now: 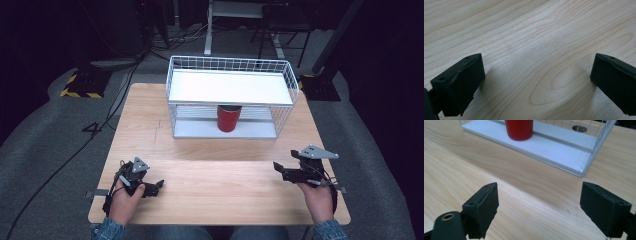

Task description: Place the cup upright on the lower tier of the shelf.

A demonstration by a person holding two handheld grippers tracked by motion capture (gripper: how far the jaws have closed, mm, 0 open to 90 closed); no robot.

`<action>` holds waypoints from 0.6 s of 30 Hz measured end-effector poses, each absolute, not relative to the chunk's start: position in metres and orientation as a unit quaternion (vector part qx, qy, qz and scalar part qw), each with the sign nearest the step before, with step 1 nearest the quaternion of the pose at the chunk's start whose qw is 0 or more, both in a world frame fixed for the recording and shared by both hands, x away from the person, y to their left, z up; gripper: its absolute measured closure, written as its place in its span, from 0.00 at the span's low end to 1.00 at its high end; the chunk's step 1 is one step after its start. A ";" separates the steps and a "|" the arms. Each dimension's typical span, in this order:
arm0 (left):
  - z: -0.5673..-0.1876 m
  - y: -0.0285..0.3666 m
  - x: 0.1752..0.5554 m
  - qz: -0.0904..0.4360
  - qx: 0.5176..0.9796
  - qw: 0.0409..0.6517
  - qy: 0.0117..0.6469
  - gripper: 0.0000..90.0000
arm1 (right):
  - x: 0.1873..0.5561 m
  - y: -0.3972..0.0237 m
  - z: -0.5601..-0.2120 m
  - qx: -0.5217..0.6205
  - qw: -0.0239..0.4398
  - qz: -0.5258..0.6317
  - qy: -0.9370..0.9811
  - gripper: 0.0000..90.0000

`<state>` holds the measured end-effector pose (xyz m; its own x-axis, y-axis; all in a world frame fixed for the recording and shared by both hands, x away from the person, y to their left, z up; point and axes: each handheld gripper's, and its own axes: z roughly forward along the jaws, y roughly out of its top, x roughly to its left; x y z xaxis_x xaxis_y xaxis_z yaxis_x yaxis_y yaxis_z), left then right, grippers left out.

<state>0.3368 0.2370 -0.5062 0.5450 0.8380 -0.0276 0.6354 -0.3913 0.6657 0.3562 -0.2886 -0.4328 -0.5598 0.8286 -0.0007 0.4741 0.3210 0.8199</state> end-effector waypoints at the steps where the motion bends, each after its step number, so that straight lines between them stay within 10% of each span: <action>1: -0.506 0.237 0.337 0.159 0.819 0.319 0.450 0.00 | 0.355 -0.290 -0.435 0.419 0.219 0.402 0.784 0.18; 18: -0.506 0.237 0.337 0.158 0.819 0.319 0.450 0.00 | 0.345 -0.294 -0.481 0.443 0.193 0.349 0.803 0.17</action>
